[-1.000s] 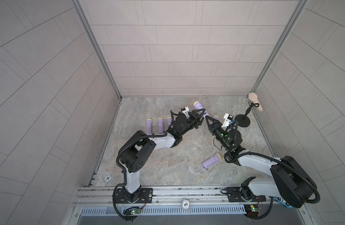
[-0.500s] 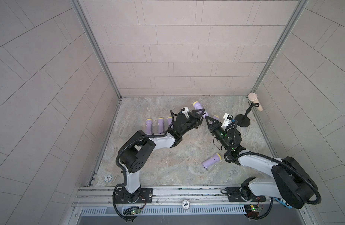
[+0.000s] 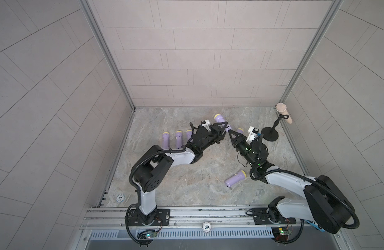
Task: Close the plug at the bottom of the flashlight
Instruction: Close the plug of the flashlight.
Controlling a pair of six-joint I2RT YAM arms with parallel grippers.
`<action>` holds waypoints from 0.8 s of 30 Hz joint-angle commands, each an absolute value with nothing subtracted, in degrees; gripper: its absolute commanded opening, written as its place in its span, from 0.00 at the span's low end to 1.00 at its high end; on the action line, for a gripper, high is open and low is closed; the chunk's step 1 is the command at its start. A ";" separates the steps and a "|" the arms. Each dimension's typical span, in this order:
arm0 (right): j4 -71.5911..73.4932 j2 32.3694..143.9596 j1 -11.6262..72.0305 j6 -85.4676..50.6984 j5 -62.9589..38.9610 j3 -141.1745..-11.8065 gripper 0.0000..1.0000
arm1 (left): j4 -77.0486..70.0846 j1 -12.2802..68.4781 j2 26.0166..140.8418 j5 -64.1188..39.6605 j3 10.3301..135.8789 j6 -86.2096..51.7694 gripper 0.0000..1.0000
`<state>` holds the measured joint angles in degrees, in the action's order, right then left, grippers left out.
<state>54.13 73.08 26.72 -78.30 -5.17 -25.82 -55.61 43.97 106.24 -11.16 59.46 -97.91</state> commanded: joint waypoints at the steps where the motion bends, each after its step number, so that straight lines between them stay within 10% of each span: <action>1: 45.86 75.68 26.25 -80.04 -1.48 -26.50 0.21 | -64.17 48.69 101.00 -21.13 60.01 -98.59 0.00; 24: 28.05 72.77 26.18 -78.40 -1.09 -30.82 0.23 | -65.04 48.01 100.90 -20.93 59.28 -98.65 0.00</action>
